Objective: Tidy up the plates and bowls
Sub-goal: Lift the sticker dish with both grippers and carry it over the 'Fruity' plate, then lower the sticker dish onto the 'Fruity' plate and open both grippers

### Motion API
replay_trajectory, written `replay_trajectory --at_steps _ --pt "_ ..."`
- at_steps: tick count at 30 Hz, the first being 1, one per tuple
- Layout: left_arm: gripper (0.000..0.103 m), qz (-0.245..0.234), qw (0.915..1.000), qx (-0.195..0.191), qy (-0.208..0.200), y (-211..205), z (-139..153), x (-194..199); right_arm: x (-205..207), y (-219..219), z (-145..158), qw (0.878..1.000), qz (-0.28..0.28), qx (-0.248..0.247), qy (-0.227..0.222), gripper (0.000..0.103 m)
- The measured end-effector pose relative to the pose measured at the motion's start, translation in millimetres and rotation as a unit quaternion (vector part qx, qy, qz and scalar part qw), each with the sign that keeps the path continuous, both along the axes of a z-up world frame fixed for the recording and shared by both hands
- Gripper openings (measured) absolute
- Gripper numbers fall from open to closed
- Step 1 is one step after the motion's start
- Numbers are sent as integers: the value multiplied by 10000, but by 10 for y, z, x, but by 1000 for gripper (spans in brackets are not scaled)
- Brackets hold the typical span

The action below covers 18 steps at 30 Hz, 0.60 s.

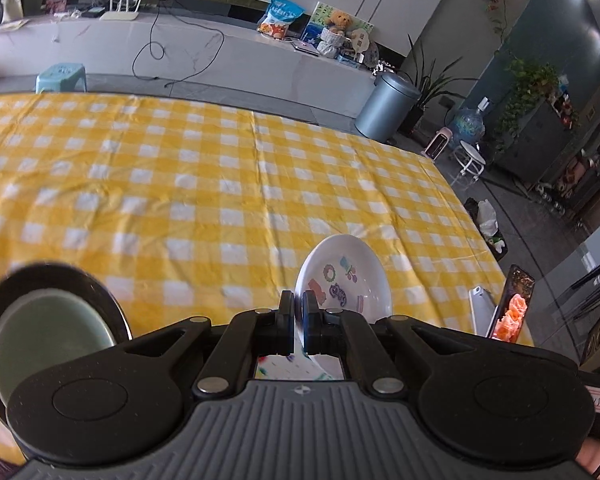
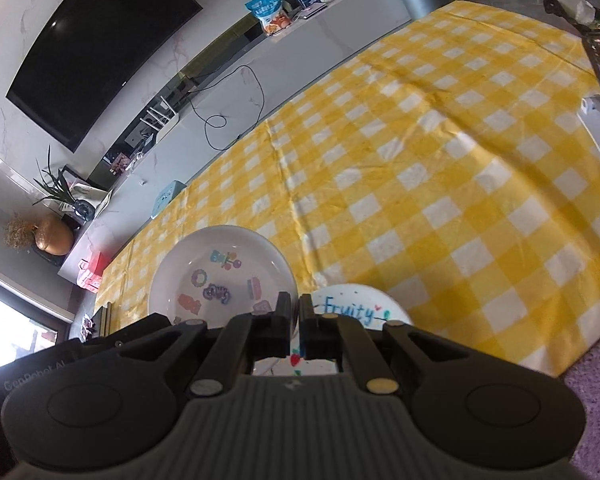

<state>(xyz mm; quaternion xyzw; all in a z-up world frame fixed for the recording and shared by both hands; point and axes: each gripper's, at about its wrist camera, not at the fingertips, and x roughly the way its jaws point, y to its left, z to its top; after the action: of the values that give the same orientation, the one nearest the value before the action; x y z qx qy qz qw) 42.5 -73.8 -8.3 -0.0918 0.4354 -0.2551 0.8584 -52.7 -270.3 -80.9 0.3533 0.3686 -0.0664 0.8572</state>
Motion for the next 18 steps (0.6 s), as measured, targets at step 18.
replay_trajectory --at_steps 18 --pt "4 451 9944 142 948 -17 -750 -180 -140 -44 -448 9982 -38 -201 572 0"
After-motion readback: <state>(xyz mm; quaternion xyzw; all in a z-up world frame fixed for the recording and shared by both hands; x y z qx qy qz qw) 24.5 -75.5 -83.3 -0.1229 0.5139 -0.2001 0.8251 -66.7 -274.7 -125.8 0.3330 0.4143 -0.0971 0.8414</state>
